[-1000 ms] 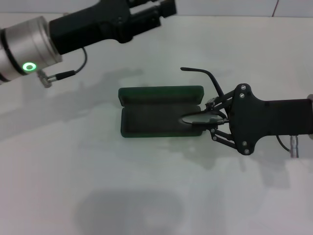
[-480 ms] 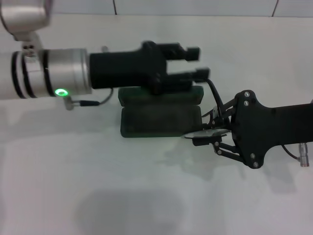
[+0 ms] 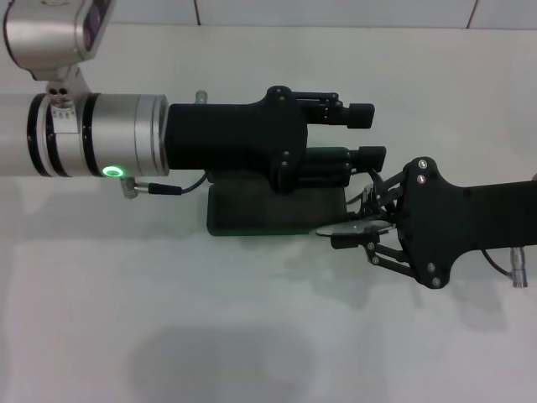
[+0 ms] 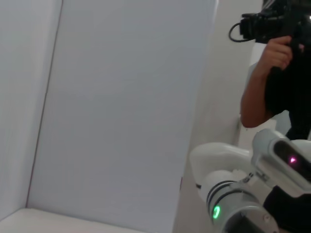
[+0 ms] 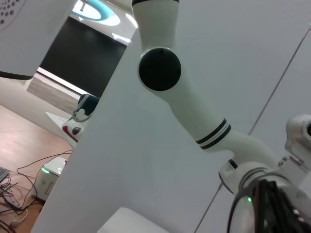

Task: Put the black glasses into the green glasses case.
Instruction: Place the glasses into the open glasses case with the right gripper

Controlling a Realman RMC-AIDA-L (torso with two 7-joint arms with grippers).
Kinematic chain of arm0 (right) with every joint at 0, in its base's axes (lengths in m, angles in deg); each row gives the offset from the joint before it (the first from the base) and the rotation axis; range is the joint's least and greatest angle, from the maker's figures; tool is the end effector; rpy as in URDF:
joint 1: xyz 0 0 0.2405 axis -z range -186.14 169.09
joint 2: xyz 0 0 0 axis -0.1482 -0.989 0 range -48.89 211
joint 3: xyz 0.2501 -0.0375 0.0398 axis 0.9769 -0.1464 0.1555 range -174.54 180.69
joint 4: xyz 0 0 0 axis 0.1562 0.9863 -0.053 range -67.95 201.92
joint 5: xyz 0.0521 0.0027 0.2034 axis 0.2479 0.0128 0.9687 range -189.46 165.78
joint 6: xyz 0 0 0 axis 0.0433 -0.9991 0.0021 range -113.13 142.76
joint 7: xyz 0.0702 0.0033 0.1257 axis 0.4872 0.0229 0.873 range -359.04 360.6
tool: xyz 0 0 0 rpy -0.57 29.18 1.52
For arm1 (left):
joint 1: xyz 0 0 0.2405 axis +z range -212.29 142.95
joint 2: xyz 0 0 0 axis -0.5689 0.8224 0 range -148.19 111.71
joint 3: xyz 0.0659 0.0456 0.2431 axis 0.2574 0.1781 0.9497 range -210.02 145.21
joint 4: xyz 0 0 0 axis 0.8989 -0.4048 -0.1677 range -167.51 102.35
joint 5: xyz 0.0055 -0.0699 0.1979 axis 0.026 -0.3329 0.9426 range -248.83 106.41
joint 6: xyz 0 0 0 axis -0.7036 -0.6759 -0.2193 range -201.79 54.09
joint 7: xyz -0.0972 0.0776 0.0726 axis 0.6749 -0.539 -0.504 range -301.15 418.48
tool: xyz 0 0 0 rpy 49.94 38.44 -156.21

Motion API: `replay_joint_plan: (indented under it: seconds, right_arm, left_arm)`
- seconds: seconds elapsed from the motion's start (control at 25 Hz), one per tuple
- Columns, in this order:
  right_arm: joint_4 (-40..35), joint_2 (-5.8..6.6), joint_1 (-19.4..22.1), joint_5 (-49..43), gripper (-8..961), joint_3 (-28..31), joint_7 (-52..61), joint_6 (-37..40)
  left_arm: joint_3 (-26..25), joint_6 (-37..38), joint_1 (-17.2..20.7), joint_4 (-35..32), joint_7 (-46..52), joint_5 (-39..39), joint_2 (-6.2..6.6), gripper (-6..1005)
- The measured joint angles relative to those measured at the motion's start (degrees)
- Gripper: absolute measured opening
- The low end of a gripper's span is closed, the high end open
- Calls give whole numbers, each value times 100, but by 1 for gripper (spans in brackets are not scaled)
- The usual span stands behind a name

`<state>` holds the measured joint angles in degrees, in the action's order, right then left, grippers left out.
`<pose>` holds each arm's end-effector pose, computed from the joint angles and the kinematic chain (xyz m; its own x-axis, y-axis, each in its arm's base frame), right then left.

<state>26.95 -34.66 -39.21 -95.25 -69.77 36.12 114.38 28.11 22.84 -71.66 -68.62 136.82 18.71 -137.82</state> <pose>0.1792 0.3016 -0.0142 0.6200 0.5363 -0.5726 0.4479 -0.8412 -0.3029 -0.1573 0.3307 -0.0224 0.7197 0.1740 0.6721 0.1459 -0.9844 0.0986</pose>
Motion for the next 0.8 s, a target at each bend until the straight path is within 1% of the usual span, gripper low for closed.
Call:
replay_joint_plan:
  seconds: [0.48,0.52,0.64,0.72,0.8]
  right_arm:
    - [5,15,2,-21,115,-37,17,-90]
    - [5,15,2,-60,115,-40,13,-99]
    - [5,-3,12,-233,115,-67,-11,-283]
    - [5,-25,26,-288,115,-185,-4,-598]
    - [-53,-39,57,-261,115,-489,22,-1149]
  left_arm:
    - [-12,101,6,11,-133,-70,-3,572]
    - [-194,58,88,56,-302,-300,-3,572]
    - [-560,-28,236,126,-509,-549,-4,572]
    - [-917,-163,353,245,-654,-777,-4,572]
    - [-1207,-300,455,370,-727,-1010,-4,573]
